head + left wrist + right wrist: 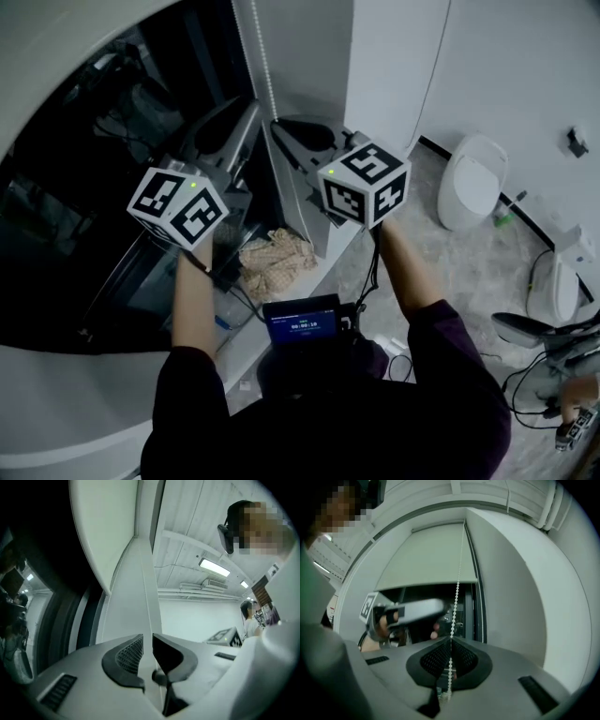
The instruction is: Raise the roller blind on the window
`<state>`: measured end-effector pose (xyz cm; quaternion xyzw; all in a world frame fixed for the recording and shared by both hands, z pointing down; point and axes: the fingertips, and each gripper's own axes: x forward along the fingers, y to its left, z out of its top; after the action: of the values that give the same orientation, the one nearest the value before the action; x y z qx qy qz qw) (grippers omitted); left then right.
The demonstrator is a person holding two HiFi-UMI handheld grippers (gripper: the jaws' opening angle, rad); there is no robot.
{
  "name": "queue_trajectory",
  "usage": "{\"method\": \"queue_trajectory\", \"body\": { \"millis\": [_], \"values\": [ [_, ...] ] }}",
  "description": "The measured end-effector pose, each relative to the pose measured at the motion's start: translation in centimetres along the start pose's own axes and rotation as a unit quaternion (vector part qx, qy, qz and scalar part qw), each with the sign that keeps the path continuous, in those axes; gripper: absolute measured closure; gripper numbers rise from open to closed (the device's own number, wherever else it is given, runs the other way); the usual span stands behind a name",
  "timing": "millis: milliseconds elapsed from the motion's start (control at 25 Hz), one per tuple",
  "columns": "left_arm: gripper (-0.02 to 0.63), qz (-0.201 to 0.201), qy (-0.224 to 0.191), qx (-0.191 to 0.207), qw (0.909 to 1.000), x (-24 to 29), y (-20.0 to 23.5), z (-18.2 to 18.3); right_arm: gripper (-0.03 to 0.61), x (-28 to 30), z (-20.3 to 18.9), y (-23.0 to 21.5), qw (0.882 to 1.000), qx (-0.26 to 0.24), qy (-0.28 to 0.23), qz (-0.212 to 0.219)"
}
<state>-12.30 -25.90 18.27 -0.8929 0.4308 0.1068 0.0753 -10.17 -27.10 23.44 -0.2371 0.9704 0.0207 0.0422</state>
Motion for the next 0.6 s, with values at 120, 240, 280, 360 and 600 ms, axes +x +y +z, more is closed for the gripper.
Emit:
{"method": "queue_trajectory", "body": {
  "millis": [120,240,280,360,600],
  "values": [
    [0.554,-0.009,0.002,0.011,0.9999,1.9,-0.5,1.2,0.569,-0.2,-3.8,0.5,0.999,0.021,0.031,0.012],
    [0.535,-0.009,0.005,0.022,0.9997,4.3,-1.0,2.1,0.569,-1.3,-6.6,0.4,0.997,0.044,0.057,0.026],
    [0.535,-0.008,0.004,0.024,0.9997,4.6,-1.1,2.4,0.569,-1.5,-7.5,0.8,0.996,0.049,0.063,0.029],
    [0.535,-0.009,-0.002,0.031,0.9995,4.1,-0.9,3.3,0.569,-1.4,-9.4,1.8,0.996,0.053,0.069,0.028],
    [0.589,-0.003,-0.015,0.050,0.9986,2.6,0.1,4.9,0.569,-0.7,-11.5,3.0,0.996,0.056,0.073,0.019]
  ]
}}
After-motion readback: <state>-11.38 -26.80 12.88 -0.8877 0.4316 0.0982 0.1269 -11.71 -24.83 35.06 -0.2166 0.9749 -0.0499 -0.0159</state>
